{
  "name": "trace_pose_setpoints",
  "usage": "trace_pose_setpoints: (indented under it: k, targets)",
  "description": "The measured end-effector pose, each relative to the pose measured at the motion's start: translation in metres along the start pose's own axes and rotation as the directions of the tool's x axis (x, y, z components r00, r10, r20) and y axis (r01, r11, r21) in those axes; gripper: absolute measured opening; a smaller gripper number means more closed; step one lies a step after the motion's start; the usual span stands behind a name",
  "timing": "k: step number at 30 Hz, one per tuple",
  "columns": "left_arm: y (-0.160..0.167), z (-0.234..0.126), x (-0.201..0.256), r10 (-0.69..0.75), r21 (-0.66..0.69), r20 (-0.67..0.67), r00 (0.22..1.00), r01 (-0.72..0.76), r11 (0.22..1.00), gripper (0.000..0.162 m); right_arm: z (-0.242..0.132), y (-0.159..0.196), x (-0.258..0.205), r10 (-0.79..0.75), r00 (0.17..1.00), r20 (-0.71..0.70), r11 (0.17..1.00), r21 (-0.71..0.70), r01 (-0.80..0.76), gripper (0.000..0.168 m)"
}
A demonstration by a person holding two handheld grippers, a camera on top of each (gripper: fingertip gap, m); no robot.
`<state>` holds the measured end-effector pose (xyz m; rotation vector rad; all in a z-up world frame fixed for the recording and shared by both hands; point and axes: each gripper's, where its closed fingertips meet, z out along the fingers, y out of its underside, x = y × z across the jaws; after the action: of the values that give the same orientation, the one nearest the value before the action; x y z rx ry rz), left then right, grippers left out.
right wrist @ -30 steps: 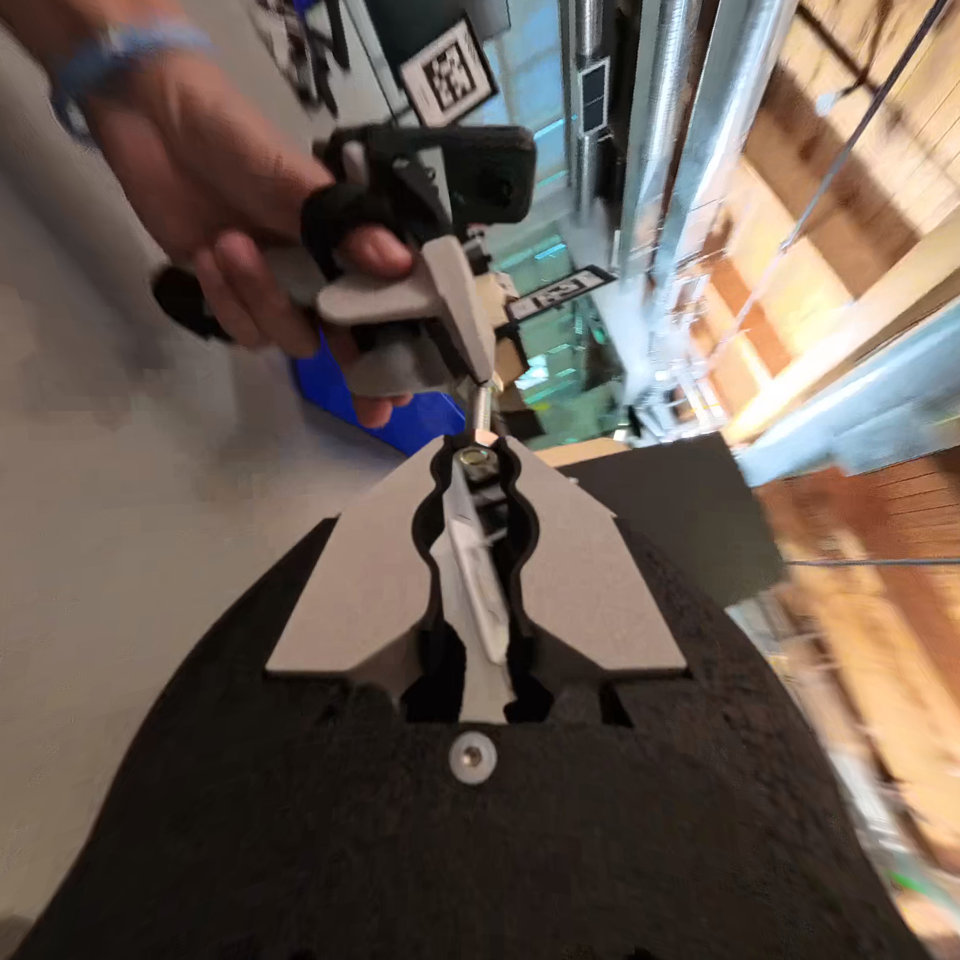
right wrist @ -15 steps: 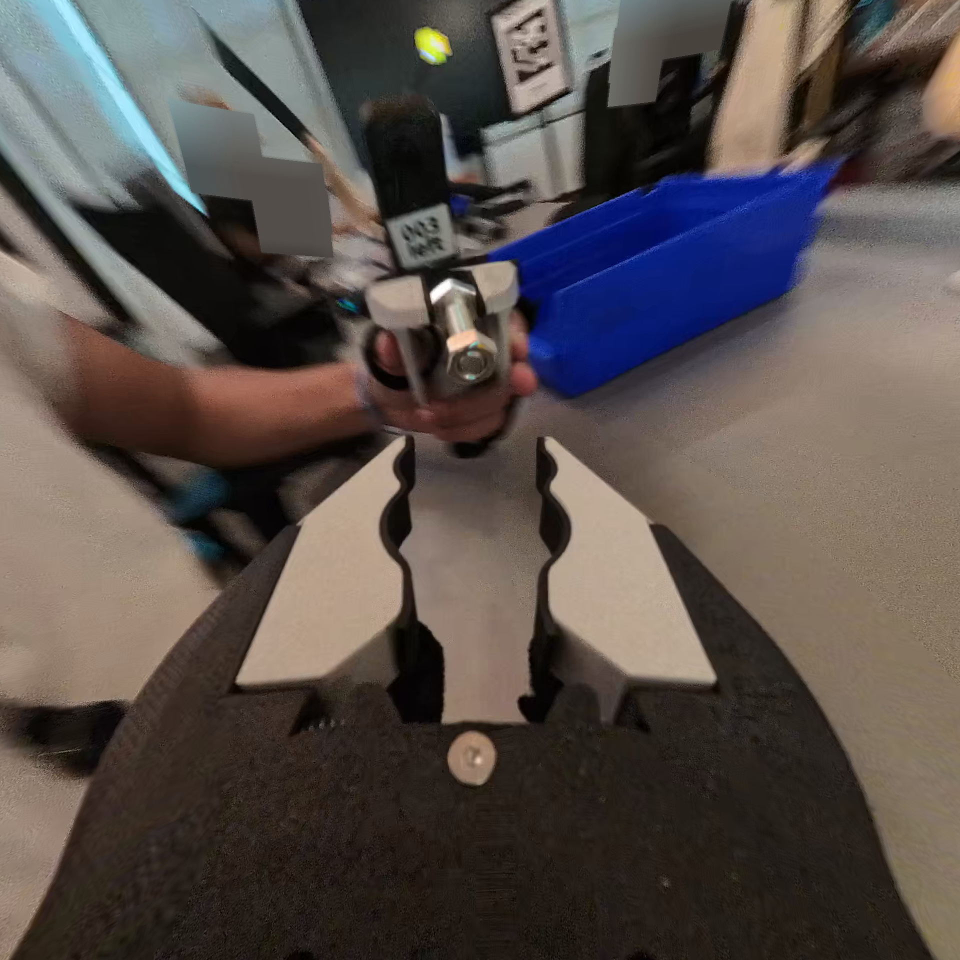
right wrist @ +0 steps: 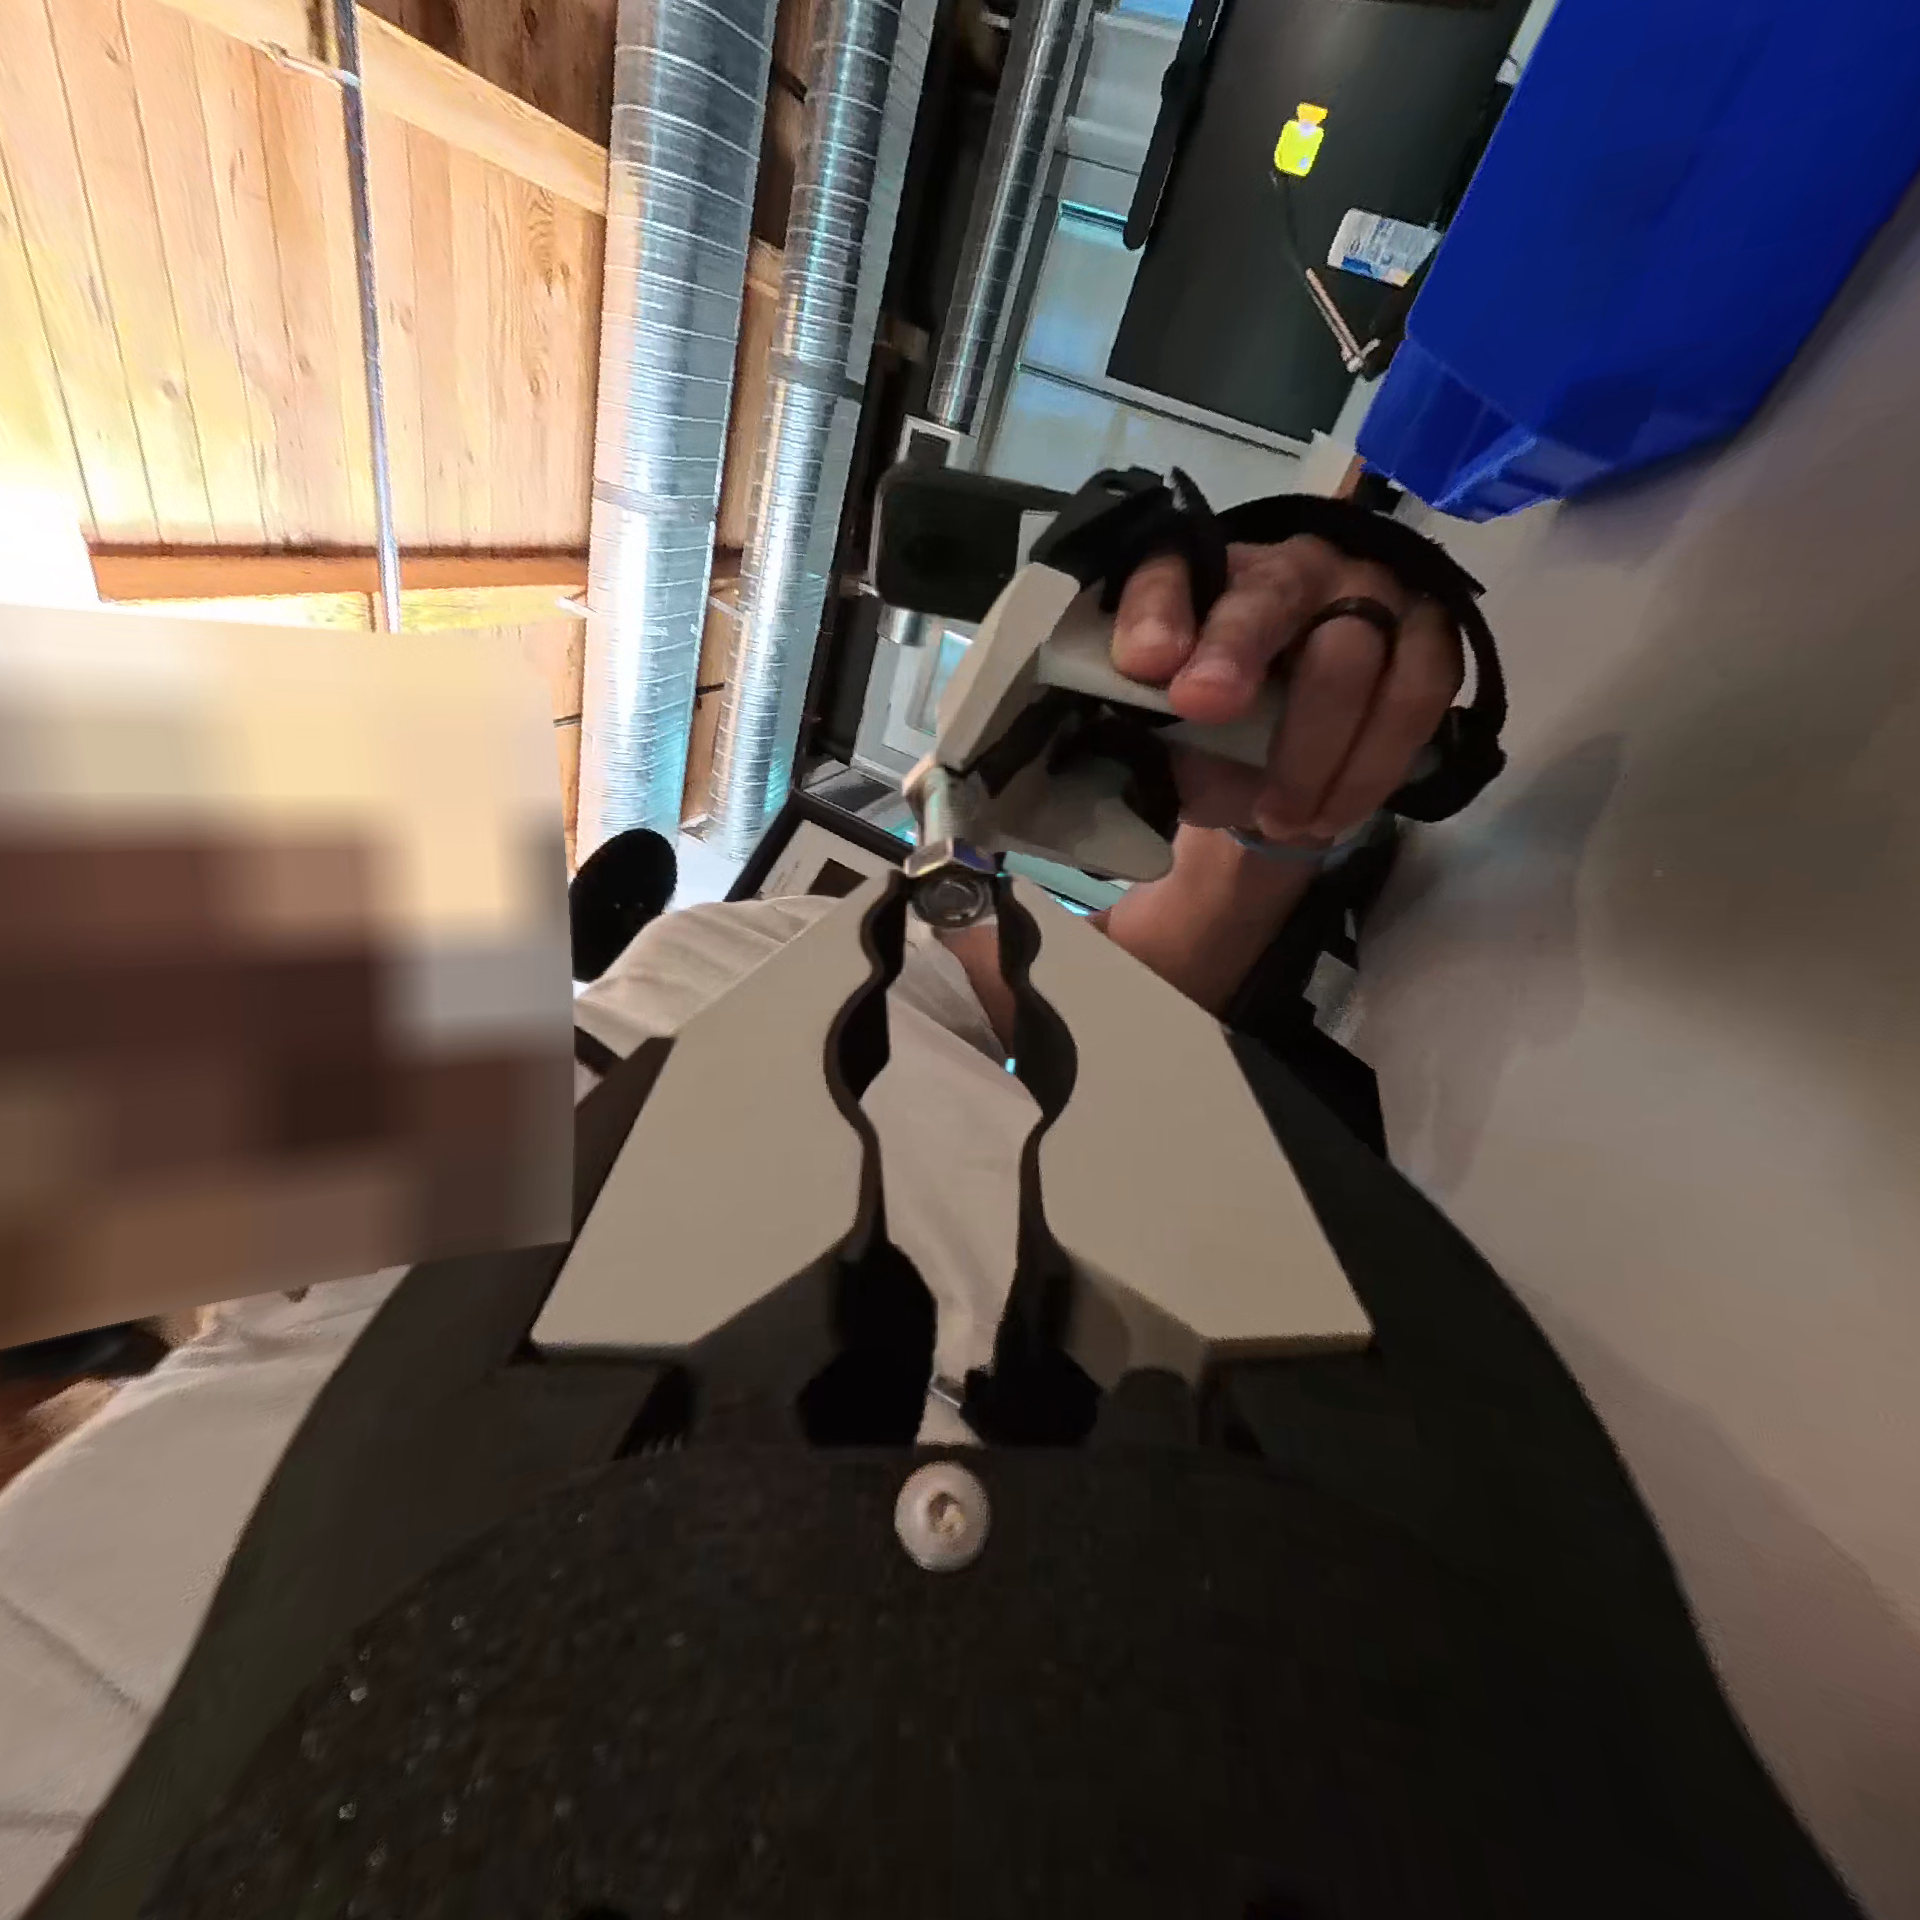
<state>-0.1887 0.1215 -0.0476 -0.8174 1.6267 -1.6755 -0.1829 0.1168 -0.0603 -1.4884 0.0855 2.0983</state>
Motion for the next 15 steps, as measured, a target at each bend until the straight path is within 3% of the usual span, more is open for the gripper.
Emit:
trace_pose_setpoints:
  k: [1, 4, 6, 8, 10, 12, 15]
  targets:
    - [0.000, -0.001, 0.000, 0.001, -0.001, 0.005, 1.000, -0.001, 1.000, 0.017, 0.001, 0.000, 0.001, -0.011, 1.000, -0.009, 1.000, -0.009, 0.011, 0.017]
    - [0.001, -0.007, -0.004, -0.014, -0.007, 0.047, 0.999, 0.014, 1.000, 0.017, 0.005, -0.005, 0.004, -0.084, 0.994, -0.064, 0.996, -0.008, 0.084, 0.016]
    - [0.001, -0.013, -0.006, -0.064, 0.000, 0.060, 0.996, 0.065, 0.998, 0.017, 0.009, -0.007, 0.007, -0.235, 0.961, -0.147, 0.972, -0.047, 0.230, 0.016]
    - [-0.001, -0.020, -0.006, -0.128, 0.029, 0.064, 0.990, 0.126, 0.992, 0.017, 0.016, -0.010, 0.007, -0.489, 0.839, -0.241, 0.872, -0.138, 0.469, 0.016]
    - [-0.003, -0.027, -0.005, -0.193, 0.057, 0.058, 0.979, 0.190, 0.980, 0.017, 0.023, -0.009, 0.008, -0.735, 0.609, -0.296, 0.677, -0.288, 0.677, 0.016]
    - [-0.004, -0.033, -0.004, -0.253, 0.079, 0.063, 0.965, 0.248, 0.965, 0.017, 0.028, -0.008, 0.012, -0.912, 0.292, -0.288, 0.397, -0.443, 0.804, 0.016]
    - [-0.004, -0.042, -0.001, -0.319, 0.104, 0.080, 0.944, 0.311, 0.945, 0.017, 0.036, -0.008, 0.014, -0.953, -0.232, -0.195, -0.074, -0.594, 0.801, 0.016]
